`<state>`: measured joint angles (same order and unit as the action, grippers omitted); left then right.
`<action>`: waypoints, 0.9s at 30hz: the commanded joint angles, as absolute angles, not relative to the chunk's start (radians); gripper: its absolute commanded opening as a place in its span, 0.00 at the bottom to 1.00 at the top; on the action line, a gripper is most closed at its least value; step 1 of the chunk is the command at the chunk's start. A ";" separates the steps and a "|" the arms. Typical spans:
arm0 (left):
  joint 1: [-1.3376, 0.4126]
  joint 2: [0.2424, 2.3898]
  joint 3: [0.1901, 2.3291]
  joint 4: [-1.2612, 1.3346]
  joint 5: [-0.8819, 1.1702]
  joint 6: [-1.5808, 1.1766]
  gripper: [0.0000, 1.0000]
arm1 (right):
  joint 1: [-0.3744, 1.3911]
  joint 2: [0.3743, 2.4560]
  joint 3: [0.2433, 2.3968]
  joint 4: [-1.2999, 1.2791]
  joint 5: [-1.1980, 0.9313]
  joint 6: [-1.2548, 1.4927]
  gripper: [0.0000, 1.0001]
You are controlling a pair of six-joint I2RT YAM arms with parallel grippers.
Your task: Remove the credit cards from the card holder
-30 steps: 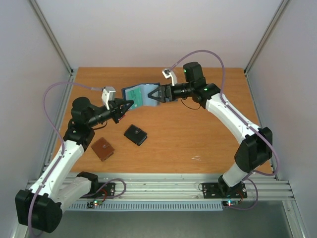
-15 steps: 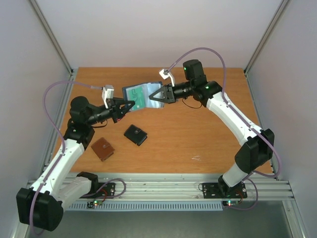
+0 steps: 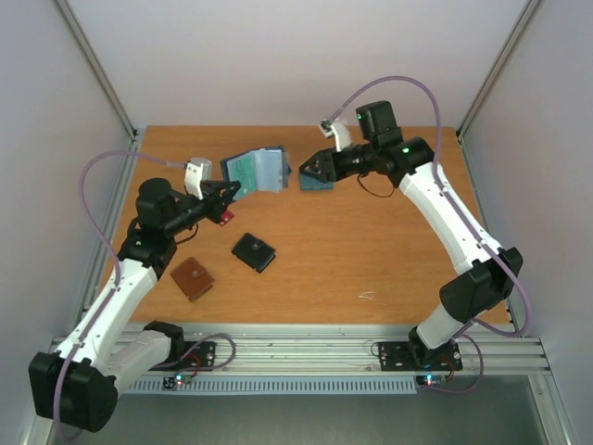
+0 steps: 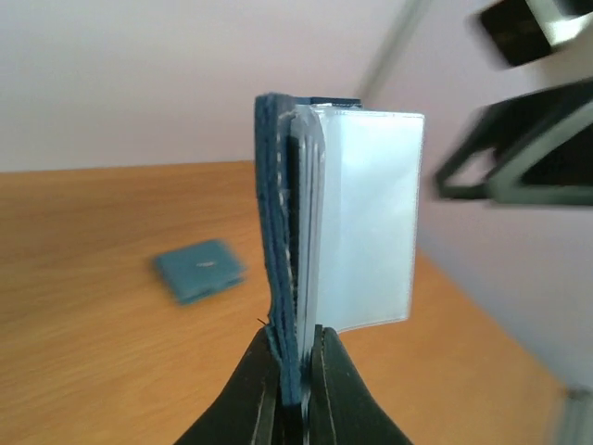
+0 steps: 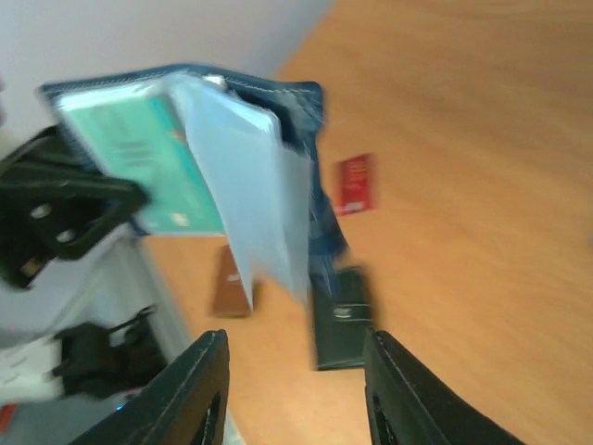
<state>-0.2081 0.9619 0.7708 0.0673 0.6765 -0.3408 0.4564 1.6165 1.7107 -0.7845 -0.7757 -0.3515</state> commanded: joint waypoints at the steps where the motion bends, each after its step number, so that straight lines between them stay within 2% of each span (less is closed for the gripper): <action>1: -0.281 0.963 0.811 -0.150 0.147 -0.005 0.00 | 0.436 1.625 1.850 -0.990 -0.393 -0.303 0.39; 5: -0.374 0.994 0.797 -0.156 -0.071 0.333 0.00 | 0.633 1.671 1.966 -1.002 -0.269 -0.411 0.38; 8: -0.382 0.998 0.806 -0.131 -0.067 0.367 0.00 | 0.727 1.696 1.950 -0.863 -0.497 -0.418 0.38; 10: -0.379 0.984 0.816 -0.125 0.021 0.253 0.00 | 0.729 1.710 1.906 -0.739 -0.631 -0.343 0.35; 13: -0.338 0.950 0.815 -0.087 0.271 0.014 0.00 | 0.716 1.719 1.855 -0.623 -0.695 -0.270 0.31; 17: -0.238 0.930 0.748 0.199 0.640 -0.447 0.00 | 0.678 1.701 1.788 -0.550 -0.768 -0.215 0.28; 22: -0.198 0.948 0.700 0.481 0.773 -0.659 0.00 | 0.640 1.665 1.709 -0.517 -0.789 -0.192 0.26; 27: -0.197 0.972 0.710 0.575 0.887 -0.695 0.00 | 0.633 1.664 1.710 -0.507 -0.803 -0.204 0.25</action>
